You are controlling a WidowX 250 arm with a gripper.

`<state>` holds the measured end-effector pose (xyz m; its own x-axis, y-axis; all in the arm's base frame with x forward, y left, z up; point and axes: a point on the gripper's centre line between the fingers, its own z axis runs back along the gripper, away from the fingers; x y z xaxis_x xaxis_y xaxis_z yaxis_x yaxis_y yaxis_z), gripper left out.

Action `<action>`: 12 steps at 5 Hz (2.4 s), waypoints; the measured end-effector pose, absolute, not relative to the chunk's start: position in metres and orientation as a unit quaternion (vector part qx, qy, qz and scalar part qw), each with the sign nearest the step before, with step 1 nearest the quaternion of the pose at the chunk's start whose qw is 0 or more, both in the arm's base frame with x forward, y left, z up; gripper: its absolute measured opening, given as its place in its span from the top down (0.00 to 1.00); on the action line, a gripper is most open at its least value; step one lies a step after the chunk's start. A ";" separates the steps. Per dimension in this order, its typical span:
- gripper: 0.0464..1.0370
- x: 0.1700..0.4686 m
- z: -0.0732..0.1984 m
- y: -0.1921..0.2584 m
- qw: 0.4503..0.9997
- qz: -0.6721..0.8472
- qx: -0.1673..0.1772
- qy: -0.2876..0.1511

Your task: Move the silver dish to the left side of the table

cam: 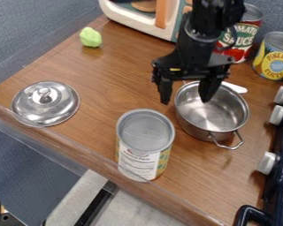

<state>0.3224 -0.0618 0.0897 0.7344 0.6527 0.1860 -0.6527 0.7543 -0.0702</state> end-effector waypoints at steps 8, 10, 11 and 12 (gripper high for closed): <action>0.99 0.293 0.159 -0.001 0.875 0.463 -0.016 -0.142; 0.99 0.266 0.160 0.085 0.799 0.583 -0.023 -0.144; 0.99 0.260 0.145 0.115 0.780 0.610 -0.004 -0.140; 0.99 0.257 0.126 0.136 0.764 0.632 0.011 -0.129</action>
<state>0.2566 0.1363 0.1261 0.1673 0.9629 0.2119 -0.9687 0.2005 -0.1462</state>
